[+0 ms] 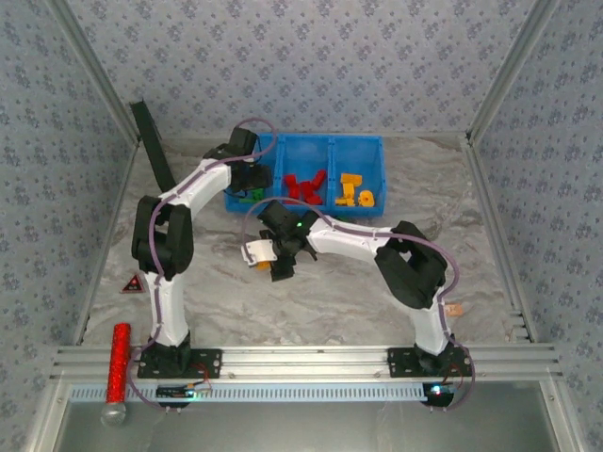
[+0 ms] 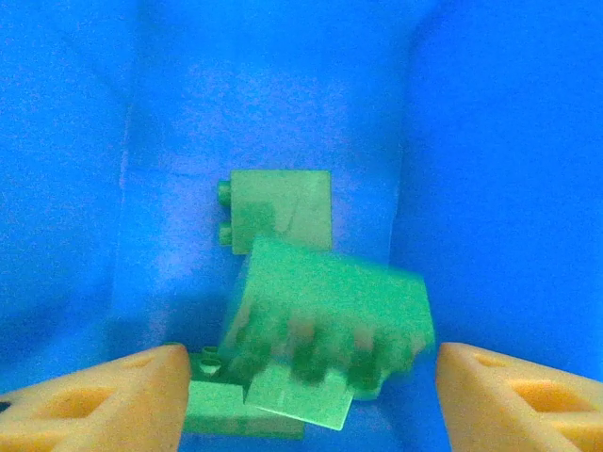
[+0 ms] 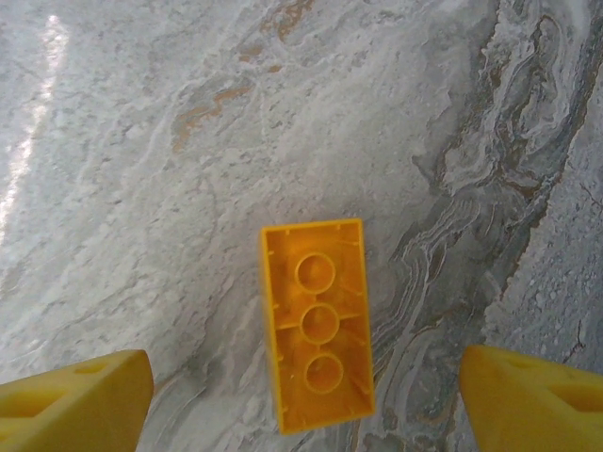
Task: Sort the legos into containers by color
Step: Place the lego in the container, then pick up the lego from the center of the table.
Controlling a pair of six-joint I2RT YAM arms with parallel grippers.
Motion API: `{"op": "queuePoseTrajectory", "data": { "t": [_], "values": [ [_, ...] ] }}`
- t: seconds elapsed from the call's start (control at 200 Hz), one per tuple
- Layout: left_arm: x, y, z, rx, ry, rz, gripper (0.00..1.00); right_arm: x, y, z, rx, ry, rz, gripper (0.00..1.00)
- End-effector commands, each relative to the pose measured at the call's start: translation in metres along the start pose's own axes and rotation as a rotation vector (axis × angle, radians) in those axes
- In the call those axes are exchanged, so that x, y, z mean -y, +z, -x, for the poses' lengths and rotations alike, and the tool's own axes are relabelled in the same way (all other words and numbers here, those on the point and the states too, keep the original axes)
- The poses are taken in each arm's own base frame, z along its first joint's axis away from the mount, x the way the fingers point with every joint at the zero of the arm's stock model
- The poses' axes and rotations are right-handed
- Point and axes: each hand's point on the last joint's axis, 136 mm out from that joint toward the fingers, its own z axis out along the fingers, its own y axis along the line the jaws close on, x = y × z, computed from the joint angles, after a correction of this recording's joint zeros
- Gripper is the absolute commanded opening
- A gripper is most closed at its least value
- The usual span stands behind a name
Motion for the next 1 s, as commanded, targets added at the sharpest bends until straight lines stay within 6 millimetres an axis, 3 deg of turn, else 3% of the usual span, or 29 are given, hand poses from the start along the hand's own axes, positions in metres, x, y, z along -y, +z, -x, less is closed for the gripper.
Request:
{"op": "queuePoseTrajectory", "data": {
  "t": [0.0, 0.22, 0.55, 0.835, 0.935, 0.995],
  "values": [
    [0.009, -0.042, 0.032, 0.102, 0.012, -0.055, 0.7, 0.006, 0.007, 0.005, -0.003, -0.006, -0.004, 0.86],
    [0.011, -0.082, 0.048, 0.178, -0.002, -0.088, 0.72, 0.007, 0.017, 0.004, -0.011, 0.007, 0.012, 0.82],
    [0.009, -0.175, 0.063, 0.324, -0.017, -0.167, 0.74, 0.004, 0.03, -0.004, -0.041, 0.026, 0.047, 0.74],
    [-0.036, -0.237, 0.04, 0.407, -0.046, -0.122, 0.76, -0.002, 0.043, -0.012, -0.068, 0.058, 0.08, 0.58],
    [-0.05, -0.247, 0.028, 0.409, -0.06, -0.106, 0.77, -0.002, 0.046, -0.015, -0.076, 0.072, 0.083, 0.4],
    [-0.055, -0.249, 0.02, 0.4, -0.057, -0.096, 0.77, -0.001, 0.045, -0.014, -0.076, 0.083, 0.082, 0.35]
  ]
}}
